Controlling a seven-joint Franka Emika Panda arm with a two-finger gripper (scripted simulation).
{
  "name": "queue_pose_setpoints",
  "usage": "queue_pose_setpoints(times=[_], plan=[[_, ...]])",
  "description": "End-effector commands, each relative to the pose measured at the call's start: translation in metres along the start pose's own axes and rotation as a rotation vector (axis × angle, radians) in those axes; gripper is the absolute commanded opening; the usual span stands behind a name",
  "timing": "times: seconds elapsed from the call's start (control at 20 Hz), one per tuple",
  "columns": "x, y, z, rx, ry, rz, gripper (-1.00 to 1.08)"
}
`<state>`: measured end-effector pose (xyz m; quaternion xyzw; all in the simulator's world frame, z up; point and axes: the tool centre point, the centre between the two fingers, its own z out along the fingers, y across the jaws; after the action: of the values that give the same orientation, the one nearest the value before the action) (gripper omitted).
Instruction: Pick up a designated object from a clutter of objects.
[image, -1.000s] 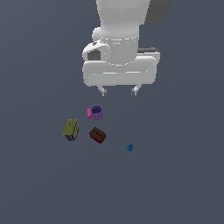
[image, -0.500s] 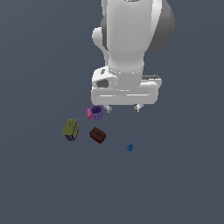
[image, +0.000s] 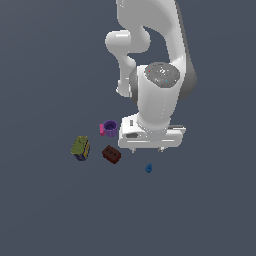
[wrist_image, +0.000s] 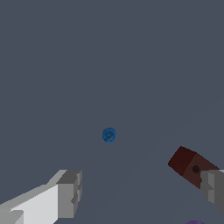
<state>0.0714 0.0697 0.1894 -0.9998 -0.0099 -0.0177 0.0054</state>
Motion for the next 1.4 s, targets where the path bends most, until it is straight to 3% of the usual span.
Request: queue_pose_setpoints(times=[0.0,0.4,1.0,1.35], plan=[[0.002,-0.007,0.026,-0.003,-0.009,-0.004,1.0],[0.0,-0.023,0.081,-0.009,-0.03,-0.014,1.0],[-0.002,-0.026,0.102,-0.01,-0.036,-0.017,1.0],[-0.004,-0.026,0.136,-0.01,-0.036,-0.017,1.0]])
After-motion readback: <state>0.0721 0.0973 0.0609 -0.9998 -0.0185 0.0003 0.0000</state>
